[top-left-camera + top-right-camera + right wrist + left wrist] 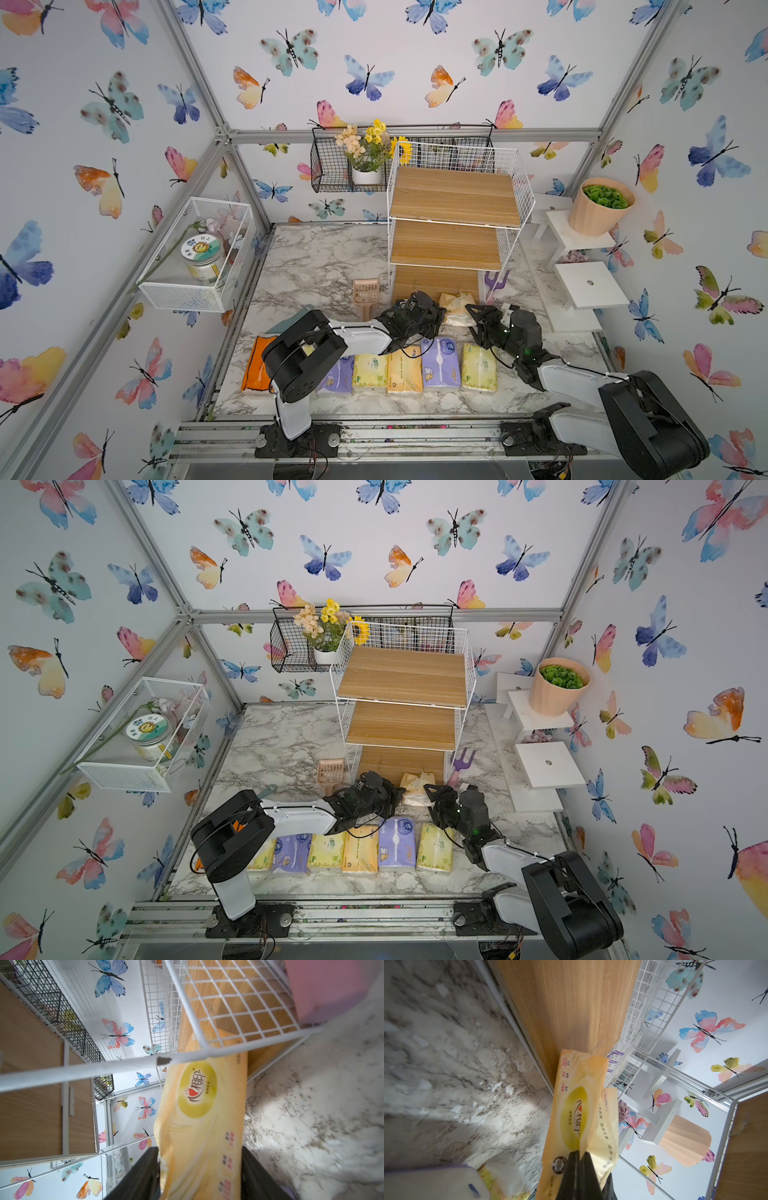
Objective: Remove the tissue boxes from the shelf
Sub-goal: Pick up a box of tissues from the shelf.
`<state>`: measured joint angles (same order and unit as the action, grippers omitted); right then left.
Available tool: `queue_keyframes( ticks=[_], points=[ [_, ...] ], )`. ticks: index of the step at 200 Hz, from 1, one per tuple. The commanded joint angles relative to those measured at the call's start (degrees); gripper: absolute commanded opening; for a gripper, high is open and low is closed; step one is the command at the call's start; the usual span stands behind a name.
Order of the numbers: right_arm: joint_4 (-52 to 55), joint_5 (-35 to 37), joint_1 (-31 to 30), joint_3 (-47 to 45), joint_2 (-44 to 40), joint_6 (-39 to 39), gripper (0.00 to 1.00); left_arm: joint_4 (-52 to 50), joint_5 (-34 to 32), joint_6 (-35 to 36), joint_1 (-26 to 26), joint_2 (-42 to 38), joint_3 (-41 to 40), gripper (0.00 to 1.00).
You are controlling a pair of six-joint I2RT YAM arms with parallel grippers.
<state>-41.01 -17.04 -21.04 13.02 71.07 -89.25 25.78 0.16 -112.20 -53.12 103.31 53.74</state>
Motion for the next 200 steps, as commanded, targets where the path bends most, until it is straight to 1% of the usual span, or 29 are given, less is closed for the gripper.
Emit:
queue_keyframes(
  ticks=[1,12,24,39,60,75,102,127,154,177,200],
  points=[
    [-2.1,-1.3,0.5,0.5,0.2,0.7,0.54,-1.3,0.5,-0.7,-0.6,-3.1,0.3,0.00],
    [-2.2,-1.5,0.6,0.3,0.1,0.8,0.47,-1.5,0.4,-0.6,-0.7,-3.5,0.0,0.00],
    [-2.4,-1.9,0.7,-0.1,0.0,1.1,0.41,-1.5,0.3,-0.4,-0.8,-3.7,-0.3,0.06],
    [-2.5,-2.6,0.8,-0.4,-0.1,1.4,0.34,-1.0,0.2,-0.1,-0.8,-4.1,-0.9,0.16],
    [-2.2,-3.5,1.1,-0.6,-1.1,2.2,0.28,-0.1,-0.4,0.5,-0.7,-5.4,-2.3,0.36],
    [-0.8,-4.3,1.2,-0.6,-2.6,3.3,0.24,-0.6,-1.5,1.7,-0.6,-7.4,-3.3,0.48],
    [4.1,-6.3,1.4,-0.3,-6.9,6.5,0.20,-2.7,-2.8,3.5,-0.5,-11.9,-5.9,0.64],
    [9.3,-8.8,1.5,-0.2,-12.4,9.6,0.19,-3.9,-3.2,5.0,-0.5,-16.5,-9.0,0.70],
    [15.5,-12.2,1.6,-0.5,-19.2,11.8,0.17,-4.0,-3.1,5.2,-0.6,-20.5,-12.2,0.72],
    [18.8,-15.3,1.7,-0.6,-24.8,12.0,0.17,-1.4,-2.9,5.1,-1.4,-22.2,-14.0,0.73],
    [22.0,-17.5,1.7,0.2,-29.7,11.5,0.17,3.5,-3.3,5.6,-2.2,-22.4,-15.1,0.75]
  ],
)
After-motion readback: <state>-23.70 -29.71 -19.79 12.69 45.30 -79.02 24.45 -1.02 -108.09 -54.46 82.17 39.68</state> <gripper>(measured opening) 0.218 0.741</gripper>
